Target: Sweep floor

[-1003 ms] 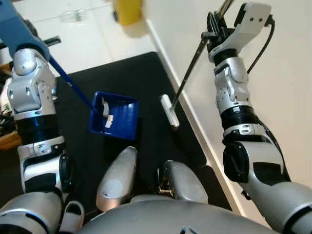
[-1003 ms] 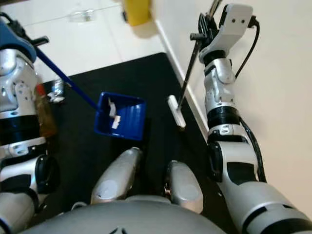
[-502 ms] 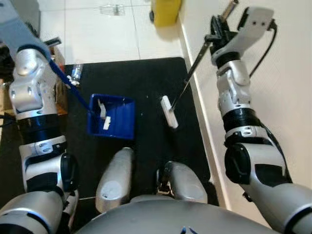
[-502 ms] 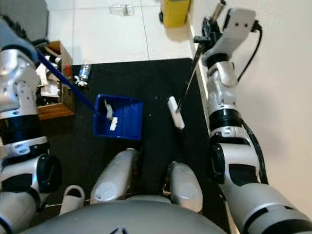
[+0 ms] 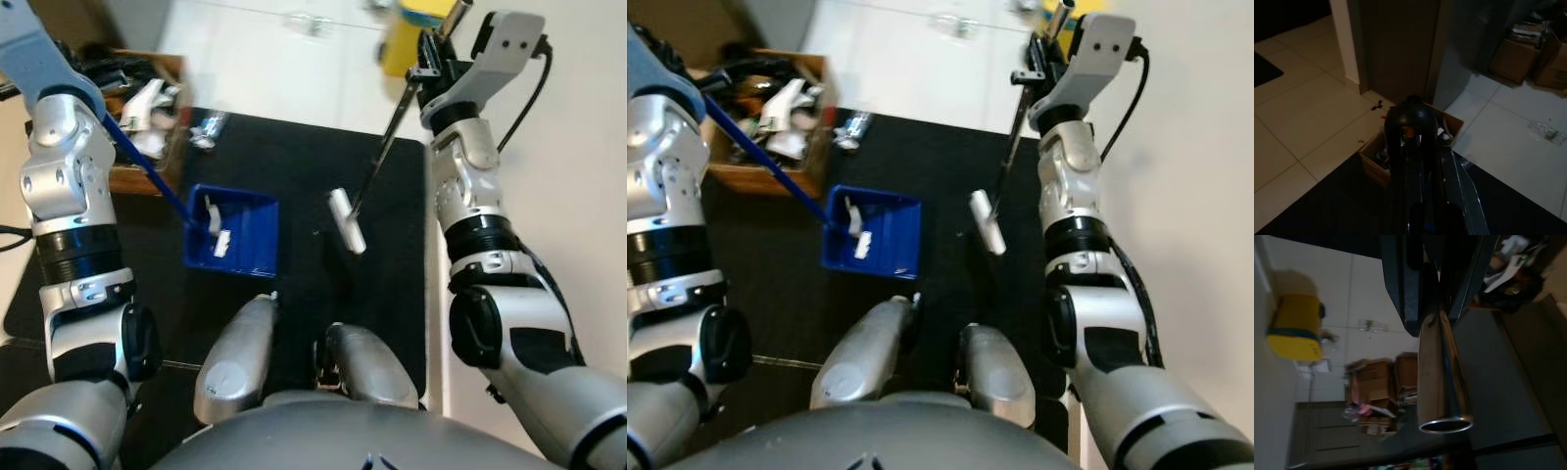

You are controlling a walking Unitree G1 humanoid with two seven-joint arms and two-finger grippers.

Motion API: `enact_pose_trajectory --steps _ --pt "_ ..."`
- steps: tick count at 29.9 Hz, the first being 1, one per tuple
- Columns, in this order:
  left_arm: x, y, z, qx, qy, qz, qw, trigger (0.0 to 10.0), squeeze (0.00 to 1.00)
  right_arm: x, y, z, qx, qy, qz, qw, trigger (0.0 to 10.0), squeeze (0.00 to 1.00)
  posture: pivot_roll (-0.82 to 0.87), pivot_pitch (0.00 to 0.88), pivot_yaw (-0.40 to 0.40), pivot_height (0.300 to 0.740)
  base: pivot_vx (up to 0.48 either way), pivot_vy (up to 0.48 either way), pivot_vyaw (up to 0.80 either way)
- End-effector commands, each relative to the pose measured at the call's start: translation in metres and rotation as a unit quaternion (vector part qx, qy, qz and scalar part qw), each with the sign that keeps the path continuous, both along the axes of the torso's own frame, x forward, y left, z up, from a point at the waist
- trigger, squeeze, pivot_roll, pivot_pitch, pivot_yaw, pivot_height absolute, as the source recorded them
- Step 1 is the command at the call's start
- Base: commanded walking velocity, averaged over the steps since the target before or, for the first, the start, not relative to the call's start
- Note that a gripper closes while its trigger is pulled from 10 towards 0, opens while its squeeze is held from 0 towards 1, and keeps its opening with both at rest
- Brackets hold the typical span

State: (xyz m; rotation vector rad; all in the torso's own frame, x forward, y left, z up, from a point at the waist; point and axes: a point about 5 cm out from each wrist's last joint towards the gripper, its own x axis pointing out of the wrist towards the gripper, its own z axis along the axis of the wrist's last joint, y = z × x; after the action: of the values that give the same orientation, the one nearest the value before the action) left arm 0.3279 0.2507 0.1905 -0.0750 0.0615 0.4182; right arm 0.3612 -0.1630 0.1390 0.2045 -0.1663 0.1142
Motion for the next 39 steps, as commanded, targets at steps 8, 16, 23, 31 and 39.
enact_pose_trajectory --steps 8,16,23,31,39 --pt "0.0044 -0.0032 0.0048 0.005 -0.01 -0.005 1.0 10.0 0.0 0.0018 -0.0029 0.0072 0.001 -0.017 -0.005 1.0 10.0 0.0 0.13 0.0 -0.048 0.74 0.0 0.0 0.78" --pt "0.0049 -0.0033 0.0042 0.004 -0.009 -0.005 1.0 10.0 0.0 0.0021 -0.0025 0.0073 0.001 -0.017 -0.003 1.0 10.0 0.0 0.13 0.0 -0.047 0.74 0.0 0.0 0.79" --pt "0.0056 -0.0035 0.0035 0.005 -0.008 -0.003 1.0 10.0 0.0 0.0023 -0.0025 0.0074 0.002 -0.017 -0.004 1.0 10.0 0.0 0.13 0.0 -0.048 0.74 0.0 0.0 0.78" --pt "0.0071 -0.0038 0.0021 0.004 -0.005 -0.001 1.0 10.0 0.0 0.0022 -0.0047 0.0072 0.002 -0.016 -0.009 1.0 10.0 0.0 0.13 0.0 -0.045 0.74 0.0 0.0 0.78" --pt "0.0092 -0.0065 0.0017 0.004 -0.005 -0.002 1.0 10.0 0.0 0.0021 -0.0097 0.0043 0.013 -0.007 -0.028 0.999 10.0 0.0 0.13 0.0 -0.043 0.74 0.0 0.0 0.2"
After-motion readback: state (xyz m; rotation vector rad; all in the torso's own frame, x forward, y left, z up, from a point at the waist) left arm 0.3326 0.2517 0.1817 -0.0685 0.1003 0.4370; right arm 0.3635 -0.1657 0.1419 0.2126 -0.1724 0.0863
